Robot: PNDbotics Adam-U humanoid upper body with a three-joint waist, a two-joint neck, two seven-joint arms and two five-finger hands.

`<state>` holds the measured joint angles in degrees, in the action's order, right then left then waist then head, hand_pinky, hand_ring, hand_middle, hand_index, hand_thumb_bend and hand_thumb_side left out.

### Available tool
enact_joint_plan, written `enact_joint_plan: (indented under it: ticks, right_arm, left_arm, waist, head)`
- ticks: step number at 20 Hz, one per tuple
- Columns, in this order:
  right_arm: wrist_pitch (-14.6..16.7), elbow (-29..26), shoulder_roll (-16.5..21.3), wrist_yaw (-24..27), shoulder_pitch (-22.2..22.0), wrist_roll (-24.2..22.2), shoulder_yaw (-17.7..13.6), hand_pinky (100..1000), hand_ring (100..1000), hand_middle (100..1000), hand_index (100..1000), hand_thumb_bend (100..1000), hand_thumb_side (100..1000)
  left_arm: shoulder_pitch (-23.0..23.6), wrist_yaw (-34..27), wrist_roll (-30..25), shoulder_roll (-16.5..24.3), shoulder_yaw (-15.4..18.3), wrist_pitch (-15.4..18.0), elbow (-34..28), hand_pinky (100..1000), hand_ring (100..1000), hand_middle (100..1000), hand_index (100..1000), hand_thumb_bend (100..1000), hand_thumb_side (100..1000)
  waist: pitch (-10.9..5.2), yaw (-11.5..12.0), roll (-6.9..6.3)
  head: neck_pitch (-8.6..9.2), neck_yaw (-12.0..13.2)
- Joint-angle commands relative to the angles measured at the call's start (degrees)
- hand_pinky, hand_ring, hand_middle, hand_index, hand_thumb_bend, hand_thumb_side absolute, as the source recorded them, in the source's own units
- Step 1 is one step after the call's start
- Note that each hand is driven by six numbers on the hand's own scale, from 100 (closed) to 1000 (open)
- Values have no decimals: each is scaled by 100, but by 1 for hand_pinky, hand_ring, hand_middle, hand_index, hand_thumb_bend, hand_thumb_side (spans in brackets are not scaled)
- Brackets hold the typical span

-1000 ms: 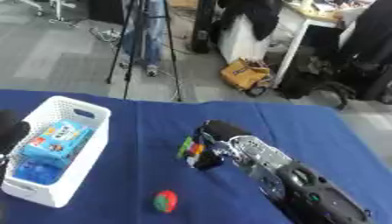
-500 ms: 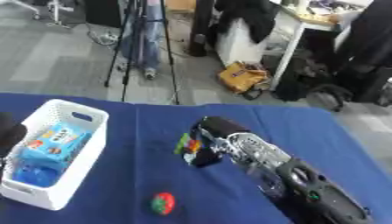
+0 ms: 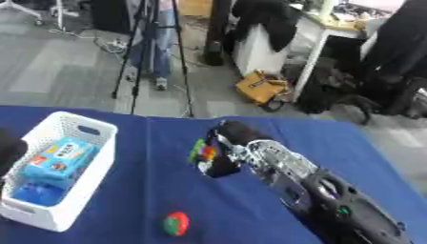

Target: Pick up objects on the table and place them in the box.

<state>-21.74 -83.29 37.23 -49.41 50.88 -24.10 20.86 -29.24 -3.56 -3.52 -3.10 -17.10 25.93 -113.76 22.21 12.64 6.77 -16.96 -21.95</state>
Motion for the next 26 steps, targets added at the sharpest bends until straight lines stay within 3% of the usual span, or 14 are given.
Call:
enact_joint_plan:
  ticks: [1,19,26]
  right_arm:
    - [-50,-167,236,73,116,15,-81,956,816,320,399,100,526]
    - [-256,-586,366,224,239,-34,-132,950,801,309,390,100,528]
    - [-352,-704,436,302,340,-49,-196,948,792,303,385,100,529]
  left_arm:
    - [-31,-26,-26,-90,-26,12,-83,940,900,886,872,100,1000]
    - [62,-45,-93,-187,-78,47,-83,938,897,884,873,100,999]
    - [97,-51,-117,-234,-95,45,-83,937,896,883,873,100,996]
  waist:
    - [-179,4,-25]
    - [-321,150,69]
    - [-411,307,100]
  head:
    - [14,-29]
    - [13,-22]
    - [-19,-80]
